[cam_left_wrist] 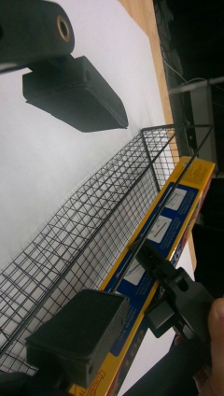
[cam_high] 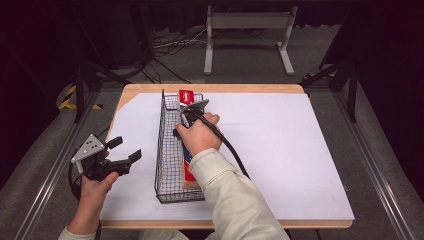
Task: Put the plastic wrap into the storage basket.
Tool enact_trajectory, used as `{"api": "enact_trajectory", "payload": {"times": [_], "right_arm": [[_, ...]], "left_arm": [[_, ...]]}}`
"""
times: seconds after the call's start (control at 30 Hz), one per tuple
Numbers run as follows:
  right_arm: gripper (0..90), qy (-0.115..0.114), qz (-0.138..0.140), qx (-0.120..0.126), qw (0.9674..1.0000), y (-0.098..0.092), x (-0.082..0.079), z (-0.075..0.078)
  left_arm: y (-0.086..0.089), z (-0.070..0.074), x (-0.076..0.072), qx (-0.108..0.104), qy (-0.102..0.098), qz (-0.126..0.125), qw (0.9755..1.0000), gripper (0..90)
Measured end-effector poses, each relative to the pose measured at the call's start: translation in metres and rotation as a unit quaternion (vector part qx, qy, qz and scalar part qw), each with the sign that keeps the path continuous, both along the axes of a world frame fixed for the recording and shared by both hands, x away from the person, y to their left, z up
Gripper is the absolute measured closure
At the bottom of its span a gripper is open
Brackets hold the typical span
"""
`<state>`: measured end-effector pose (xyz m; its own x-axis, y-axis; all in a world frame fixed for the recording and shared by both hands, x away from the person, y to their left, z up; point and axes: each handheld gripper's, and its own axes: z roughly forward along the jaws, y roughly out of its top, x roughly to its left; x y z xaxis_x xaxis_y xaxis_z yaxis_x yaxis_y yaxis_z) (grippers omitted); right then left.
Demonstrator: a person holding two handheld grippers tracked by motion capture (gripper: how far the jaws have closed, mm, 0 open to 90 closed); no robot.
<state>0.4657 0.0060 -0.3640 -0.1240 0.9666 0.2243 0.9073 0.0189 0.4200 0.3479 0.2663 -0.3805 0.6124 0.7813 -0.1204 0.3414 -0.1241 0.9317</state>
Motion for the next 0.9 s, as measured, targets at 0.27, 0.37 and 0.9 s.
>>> {"api": "enact_trajectory", "payload": {"times": [0.27,0.37,0.9], "right_arm": [[40.2,0.014,-0.003,-0.01,0.9999,0.002,0.001,-0.011],[40.1,0.026,-0.01,-0.009,0.9996,0.003,0.004,-0.015],[39.8,0.043,-0.015,-0.031,0.9985,0.009,0.006,-0.019]], "left_arm": [[-0.001,0.0,0.0,0.003,0.002,0.0,1.0,14.1],[-0.001,0.0,0.0,0.004,0.002,0.0,1.0,14.1],[-0.002,0.0,0.0,0.003,0.001,0.0,1.0,14.1]]}}
